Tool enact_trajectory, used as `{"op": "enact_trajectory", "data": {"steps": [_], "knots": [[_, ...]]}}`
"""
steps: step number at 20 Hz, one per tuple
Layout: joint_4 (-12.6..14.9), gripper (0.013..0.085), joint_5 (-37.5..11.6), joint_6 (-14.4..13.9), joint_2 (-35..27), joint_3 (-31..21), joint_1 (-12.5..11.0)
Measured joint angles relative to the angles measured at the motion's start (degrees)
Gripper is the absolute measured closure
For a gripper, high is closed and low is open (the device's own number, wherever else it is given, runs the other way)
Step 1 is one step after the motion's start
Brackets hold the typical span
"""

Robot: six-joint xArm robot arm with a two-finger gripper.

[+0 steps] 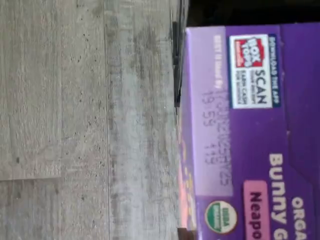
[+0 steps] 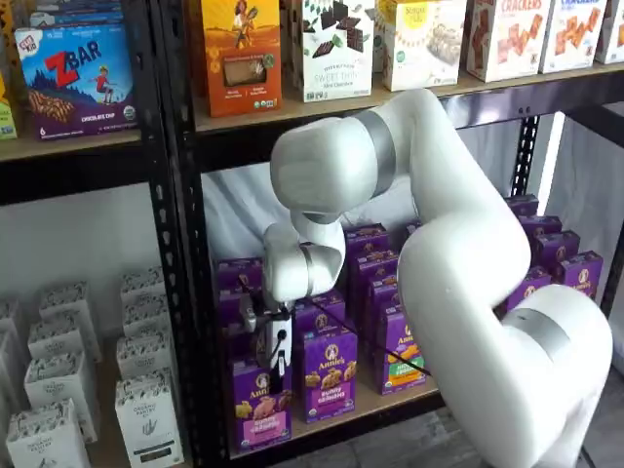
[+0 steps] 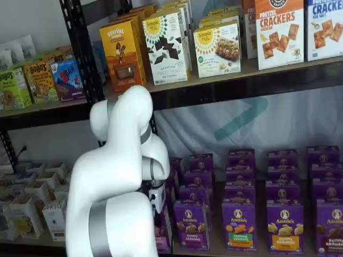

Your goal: Pick up the purple box with a pink patch in the middle, on the bottom shelf, the first box from the left

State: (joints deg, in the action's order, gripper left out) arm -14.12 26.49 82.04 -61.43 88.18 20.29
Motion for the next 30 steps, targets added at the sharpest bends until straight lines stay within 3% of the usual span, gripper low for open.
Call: {"op": "enact_trajectory", "data": {"steps": [1, 12, 30], "knots": [[0.14, 0.069, -0.06, -0.11, 0.06, -0.1, 0.0], [2.89, 0.069, -1.47, -2.25, 3.39, -4.46, -0.27], [7.47, 0.069, -7.53, -7.69, 23.07, -29.02, 1.33]]}}
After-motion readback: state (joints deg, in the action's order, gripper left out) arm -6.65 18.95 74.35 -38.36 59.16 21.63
